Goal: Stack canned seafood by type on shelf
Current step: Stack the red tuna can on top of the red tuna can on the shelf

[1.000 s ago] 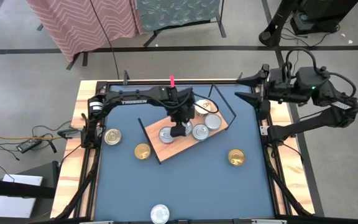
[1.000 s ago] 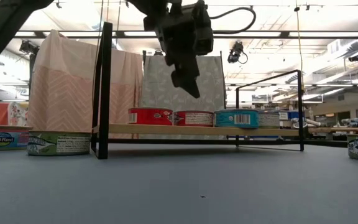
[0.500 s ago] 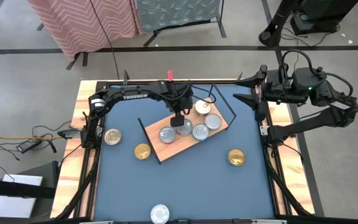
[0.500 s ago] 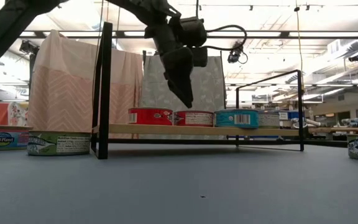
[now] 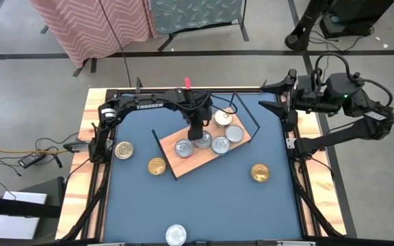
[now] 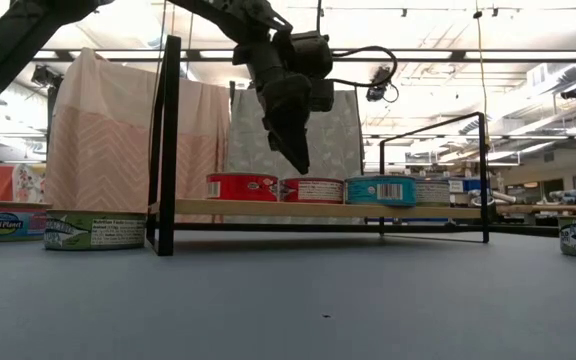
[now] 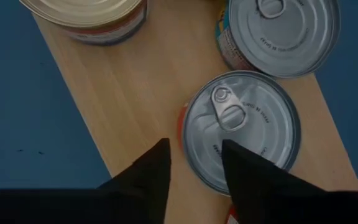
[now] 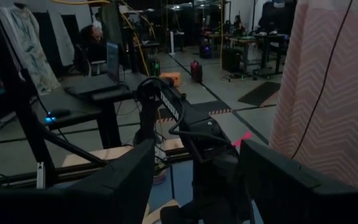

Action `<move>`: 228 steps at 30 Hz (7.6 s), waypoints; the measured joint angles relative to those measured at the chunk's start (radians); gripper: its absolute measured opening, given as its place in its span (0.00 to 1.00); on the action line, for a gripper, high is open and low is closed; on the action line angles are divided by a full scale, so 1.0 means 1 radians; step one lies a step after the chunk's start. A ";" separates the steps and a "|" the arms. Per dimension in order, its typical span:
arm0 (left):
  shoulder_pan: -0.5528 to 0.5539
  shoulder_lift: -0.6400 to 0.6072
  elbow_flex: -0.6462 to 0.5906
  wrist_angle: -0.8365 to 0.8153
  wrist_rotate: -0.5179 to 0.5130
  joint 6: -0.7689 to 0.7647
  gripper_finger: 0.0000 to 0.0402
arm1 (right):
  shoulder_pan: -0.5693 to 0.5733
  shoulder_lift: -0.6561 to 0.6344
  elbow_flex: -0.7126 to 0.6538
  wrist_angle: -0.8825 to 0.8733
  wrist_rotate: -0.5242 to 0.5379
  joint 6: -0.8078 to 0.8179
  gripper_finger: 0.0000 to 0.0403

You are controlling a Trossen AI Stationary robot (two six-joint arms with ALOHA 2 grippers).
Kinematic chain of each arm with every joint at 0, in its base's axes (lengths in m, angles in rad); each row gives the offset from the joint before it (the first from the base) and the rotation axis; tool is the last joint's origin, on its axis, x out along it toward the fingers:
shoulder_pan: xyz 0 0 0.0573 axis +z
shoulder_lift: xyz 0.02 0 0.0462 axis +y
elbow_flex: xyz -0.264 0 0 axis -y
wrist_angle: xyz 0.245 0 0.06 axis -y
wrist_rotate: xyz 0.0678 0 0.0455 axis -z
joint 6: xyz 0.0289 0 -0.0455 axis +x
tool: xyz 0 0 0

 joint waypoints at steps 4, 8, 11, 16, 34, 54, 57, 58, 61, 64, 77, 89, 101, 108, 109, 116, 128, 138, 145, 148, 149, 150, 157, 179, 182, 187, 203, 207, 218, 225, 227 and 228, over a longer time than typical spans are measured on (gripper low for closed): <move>0.000 0.000 0.000 0.002 0.002 -0.003 0.30 | 0.000 0.000 0.000 0.006 0.000 0.000 0.61; 0.000 0.000 0.000 0.001 0.002 -0.017 0.29 | 0.000 0.000 0.000 0.008 -0.015 0.003 0.61; 0.002 0.008 0.000 0.010 0.002 -0.043 0.29 | 0.000 0.000 0.000 0.008 -0.018 0.003 0.61; 0.007 0.039 0.000 0.009 0.025 -0.056 0.29 | 0.015 0.000 0.000 0.021 -0.017 0.003 0.61; 0.012 0.066 -0.001 0.018 0.018 -0.025 0.09 | 0.040 0.001 0.000 0.047 -0.016 0.003 0.61; 0.017 0.058 0.000 0.021 0.006 -0.029 0.00 | 0.073 0.001 0.000 0.048 -0.016 0.019 0.61; 0.018 0.047 0.015 0.024 0.000 -0.035 0.00 | 0.073 0.001 0.000 0.048 -0.016 0.019 0.61; 0.018 0.047 0.033 0.021 0.000 -0.041 0.00 | 0.073 0.001 0.000 0.048 -0.015 0.019 0.61; 0.018 0.046 0.084 0.008 0.002 -0.045 0.00 | 0.073 0.001 0.000 0.048 -0.015 0.019 0.61; 0.018 0.045 0.119 0.000 0.005 -0.049 0.00 | 0.073 0.001 0.000 0.047 -0.015 0.019 0.61; 0.018 0.047 0.150 -0.134 -0.018 -0.051 0.04 | 0.081 0.053 -0.001 -0.169 -0.008 0.021 0.60; 0.027 0.062 0.150 -0.160 -0.004 -0.054 0.00 | 0.091 0.057 -0.001 -0.133 0.011 -0.041 0.14; 0.026 0.105 0.148 -0.180 0.035 -0.052 0.00 | 0.132 -0.006 0.000 -0.064 0.095 -0.042 0.02; 0.026 0.114 0.148 -0.180 0.067 -0.051 0.00 | 0.153 -0.021 0.000 -0.042 0.116 -0.036 0.01; 0.026 0.114 0.148 -0.176 0.067 -0.051 0.00 | 0.155 -0.021 0.000 -0.033 0.117 -0.037 0.01; 0.038 0.113 0.148 -0.167 0.044 -0.046 0.00 | 0.157 -0.021 0.000 0.003 0.117 -0.050 0.01; 0.039 0.163 0.148 -0.163 0.065 -0.013 0.00 | 0.202 -0.021 0.000 0.017 0.152 -0.034 0.01; 0.058 0.114 0.157 -0.175 0.053 -0.027 0.00 | 0.213 -0.021 0.000 0.027 0.178 -0.042 0.01; 0.043 0.105 0.151 -0.180 0.189 -0.074 0.00 | 0.213 -0.021 0.000 0.031 0.178 -0.042 0.01; 0.032 0.105 0.150 -0.179 0.181 -0.073 0.00 | 0.213 -0.021 0.000 0.032 0.178 -0.042 0.01; 0.032 0.105 0.150 -0.178 0.183 -0.074 0.00 | 0.213 -0.021 0.000 0.035 0.178 -0.042 0.01; 0.035 0.105 0.150 -0.177 0.184 -0.074 0.00 | 0.213 -0.021 0.000 0.041 0.178 -0.042 0.01; 0.046 0.108 0.150 -0.177 0.195 -0.079 0.00 | 0.213 -0.021 0.000 0.062 0.177 -0.053 0.01; 0.062 0.159 0.149 -0.126 0.224 -0.073 0.00 | 0.259 -0.021 0.000 0.091 0.198 -0.068 0.01; 0.078 0.161 0.149 -0.123 0.193 -0.069 0.00 | 0.259 -0.021 0.000 0.091 0.208 -0.068 0.01; 0.098 0.162 0.150 -0.138 0.176 -0.050 0.00 | 0.261 -0.021 0.000 0.091 0.212 -0.062 0.01; 0.115 0.157 0.082 -0.133 0.249 -0.014 0.00 | 0.261 -0.017 0.000 0.091 0.212 -0.060 0.01; 0.095 0.155 0.106 -0.124 0.259 -0.003 0.00 | 0.261 -0.015 0.000 0.092 0.212 -0.060 0.01; 0.090 0.159 0.150 -0.121 0.221 -0.003 0.00 | 0.261 -0.012 0.000 0.095 0.219 -0.060 0.01; 0.089 0.158 0.150 -0.120 0.229 -0.003 0.00 | 0.261 -0.010 0.000 0.098 0.219 -0.060 0.01; 0.089 0.158 0.150 -0.115 0.218 -0.003 0.00 | 0.261 -0.009 0.000 0.098 0.219 -0.060 0.01; 0.089 0.158 0.150 -0.112 0.212 -0.002 0.00 | 0.261 -0.009 0.000 0.098 0.219 -0.060 0.01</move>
